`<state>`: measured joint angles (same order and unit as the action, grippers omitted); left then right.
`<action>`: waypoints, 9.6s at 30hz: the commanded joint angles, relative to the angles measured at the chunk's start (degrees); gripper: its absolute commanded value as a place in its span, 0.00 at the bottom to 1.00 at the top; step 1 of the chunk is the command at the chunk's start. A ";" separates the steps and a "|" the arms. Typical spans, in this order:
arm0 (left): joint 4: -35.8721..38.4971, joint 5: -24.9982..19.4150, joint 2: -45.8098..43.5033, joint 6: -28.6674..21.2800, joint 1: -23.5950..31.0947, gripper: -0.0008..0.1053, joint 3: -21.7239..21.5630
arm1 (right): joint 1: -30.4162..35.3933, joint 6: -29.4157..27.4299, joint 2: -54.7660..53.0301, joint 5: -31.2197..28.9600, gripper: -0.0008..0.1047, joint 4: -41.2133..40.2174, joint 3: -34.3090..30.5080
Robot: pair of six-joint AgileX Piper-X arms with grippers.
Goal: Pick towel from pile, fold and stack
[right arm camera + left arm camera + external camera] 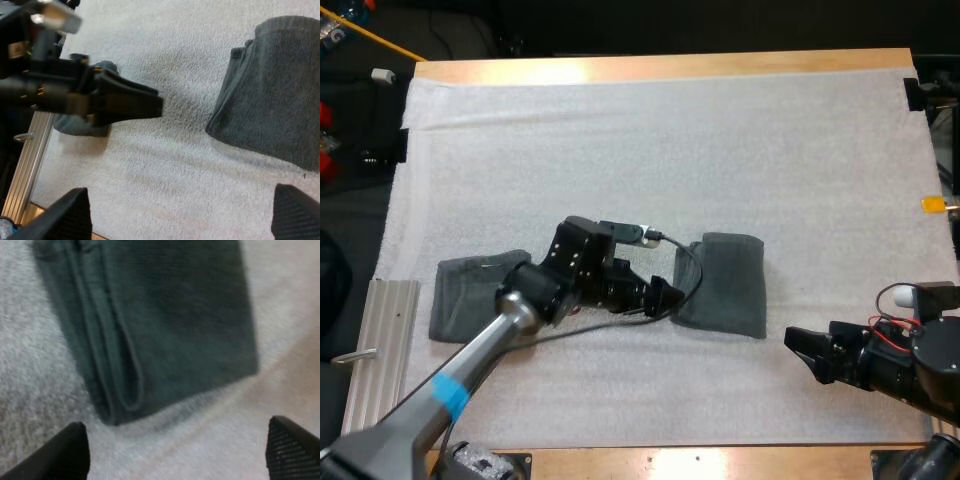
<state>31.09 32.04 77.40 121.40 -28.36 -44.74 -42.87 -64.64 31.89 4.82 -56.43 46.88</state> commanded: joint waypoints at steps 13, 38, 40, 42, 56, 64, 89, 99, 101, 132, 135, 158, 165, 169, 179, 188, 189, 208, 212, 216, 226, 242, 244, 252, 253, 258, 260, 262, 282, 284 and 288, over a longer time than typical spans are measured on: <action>1.14 0.27 18.00 0.67 -0.15 0.67 -10.29 | -0.13 0.17 -0.05 0.35 0.68 -2.44 0.31; -1.35 3.55 24.24 2.66 -4.46 0.67 -12.03 | -0.13 0.17 -0.05 0.09 0.68 -6.01 0.31; -1.07 4.46 25.04 3.90 -4.48 0.66 -12.44 | -0.13 0.17 -0.05 0.16 0.68 -6.01 0.31; -0.61 4.69 25.29 4.52 -4.48 0.66 -13.00 | -0.13 0.17 -0.05 0.32 0.68 -6.01 0.31; -1.20 3.88 26.22 7.08 -7.73 0.28 -14.90 | -0.13 0.39 -0.05 0.58 0.68 -6.01 0.31; 5.83 1.14 23.93 1.04 -7.73 0.01 -18.18 | -0.13 0.39 -0.05 0.58 0.68 -6.01 0.31; 38.95 -29.34 2.77 -26.02 7.41 0.01 -19.60 | -0.13 0.30 -0.05 0.36 0.68 -6.01 0.31; 44.01 -37.49 -0.96 -28.02 18.67 0.01 -19.60 | -0.13 -0.07 -0.05 0.36 0.68 -6.01 0.31; 44.01 -37.47 -1.05 -29.19 21.02 0.01 -19.48 | -0.13 -0.18 -0.05 0.44 0.68 -6.01 0.31; 34.73 -47.77 -1.04 -32.97 32.74 0.36 -8.49 | -0.13 -0.18 -0.05 1.85 0.68 -6.01 0.31; 34.60 -47.77 -1.04 -32.97 32.74 0.56 -8.49 | -0.13 -0.18 -0.05 1.85 0.68 -6.01 0.31; 27.73 -30.41 -1.04 -25.40 32.74 0.59 -11.10 | -0.13 -0.76 -0.05 1.85 0.68 -5.90 0.31; 24.24 -29.84 1.99 -25.36 32.74 0.59 -11.10 | -0.13 -0.76 -0.05 1.85 0.68 -5.90 0.31; 23.63 -30.63 6.47 -25.27 32.74 0.59 -11.10 | -0.13 -0.76 -0.05 1.85 0.68 -5.90 0.31; 22.38 -32.35 14.86 -25.26 32.74 0.59 -11.10 | -0.13 -0.76 -0.05 1.85 0.68 -5.90 0.31; 24.48 -33.08 14.44 -25.26 32.74 0.59 -11.10 | -0.13 -0.52 -0.05 1.85 0.68 -5.90 0.31; 24.68 -33.08 14.08 -25.26 32.74 0.59 -11.10 | -0.13 -0.52 -0.05 1.85 0.68 -5.90 0.31; 32.01 -36.27 -2.02 -25.26 32.74 0.59 -9.31 | -0.13 0.04 -0.05 1.85 0.68 -5.15 0.31; 28.87 -36.27 -2.02 -25.26 32.74 0.59 -4.55 | -0.13 0.04 -0.05 1.85 0.68 -5.15 0.31; 23.76 -36.27 -2.02 -25.26 32.74 0.59 0.64 | -0.13 0.04 -0.05 1.85 0.68 -5.15 0.31; 20.32 -35.86 -2.02 -25.26 32.74 0.59 3.83 | -0.13 0.04 -0.05 1.85 0.68 -5.15 0.31; 29.12 -27.02 -5.65 -25.26 32.74 0.59 -12.16 | 0.00 -2.64 0.68 -8.15 0.68 -2.45 0.31; 29.12 -27.02 -7.12 -25.26 32.74 0.59 -12.94 | 0.00 -4.86 1.78 -9.42 0.68 -2.45 0.31; 31.29 -27.02 -13.78 -25.26 32.74 0.59 -13.28 | 0.00 -10.77 8.22 -12.72 0.68 0.57 0.31; 31.68 -27.02 -14.55 -25.26 32.74 0.59 -13.28 | 0.25 -11.43 9.00 -12.72 0.68 1.18 0.31; 33.21 -27.02 -17.62 -25.26 32.74 0.59 -13.28 | 6.21 -14.72 12.13 -11.13 0.68 2.34 0.31; 33.74 -27.02 -19.07 -25.26 32.74 0.59 -13.28 | 10.61 -17.74 12.92 -8.91 0.68 2.33 0.31; 33.96 -27.02 -20.05 -25.26 32.74 0.59 -13.28 | 14.20 -19.87 13.14 -7.82 0.68 2.25 0.31; 37.66 -27.15 -29.20 -25.26 32.12 0.59 -12.73 | 45.18 -41.77 10.04 -2.55 0.68 -3.71 0.31; 37.65 -27.16 -31.75 -25.26 30.68 0.59 -11.04 | 45.18 -42.51 7.91 -4.40 0.68 -4.68 0.31; 37.64 -27.52 -36.28 -25.68 28.05 0.59 -7.95 | 45.18 -44.47 4.36 -4.82 0.68 -5.79 0.31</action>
<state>68.71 4.61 41.43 95.62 -0.25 -52.42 2.08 -108.03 36.59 0.00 -61.97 46.88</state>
